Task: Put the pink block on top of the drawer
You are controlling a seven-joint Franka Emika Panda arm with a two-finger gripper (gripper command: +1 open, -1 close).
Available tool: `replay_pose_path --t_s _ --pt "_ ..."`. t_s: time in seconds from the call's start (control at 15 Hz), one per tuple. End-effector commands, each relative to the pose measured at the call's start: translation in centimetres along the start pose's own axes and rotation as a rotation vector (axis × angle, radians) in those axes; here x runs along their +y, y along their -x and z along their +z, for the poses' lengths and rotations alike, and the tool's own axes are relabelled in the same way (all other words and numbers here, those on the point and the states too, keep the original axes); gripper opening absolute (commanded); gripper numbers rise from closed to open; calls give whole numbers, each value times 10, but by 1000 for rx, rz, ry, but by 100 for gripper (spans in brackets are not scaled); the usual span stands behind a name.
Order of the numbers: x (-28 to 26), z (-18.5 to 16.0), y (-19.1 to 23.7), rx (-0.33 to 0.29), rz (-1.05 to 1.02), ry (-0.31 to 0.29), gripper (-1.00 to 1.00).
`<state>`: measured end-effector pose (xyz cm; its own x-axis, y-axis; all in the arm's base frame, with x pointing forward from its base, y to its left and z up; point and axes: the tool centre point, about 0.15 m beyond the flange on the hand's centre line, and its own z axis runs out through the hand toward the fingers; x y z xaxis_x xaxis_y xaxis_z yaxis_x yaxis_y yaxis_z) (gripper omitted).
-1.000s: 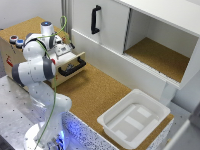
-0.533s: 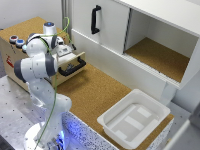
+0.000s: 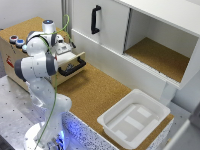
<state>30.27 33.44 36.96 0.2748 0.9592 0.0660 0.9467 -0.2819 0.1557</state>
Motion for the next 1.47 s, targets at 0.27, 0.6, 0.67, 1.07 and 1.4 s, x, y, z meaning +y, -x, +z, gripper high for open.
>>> replay_pose_path --t_s 0.27,0.6,0.67,1.07,1.4 --pt "52 -77 -76 -60 -32 121 -100" --pt "69 -94 -126 -24 -142 111 -100" --pt "71 -91 -135 -33 -163 121 -100" --pt "70 -44 -167 -60 -239 18 -100" --pt "43 -55 -178 -52 -268 23 -100"
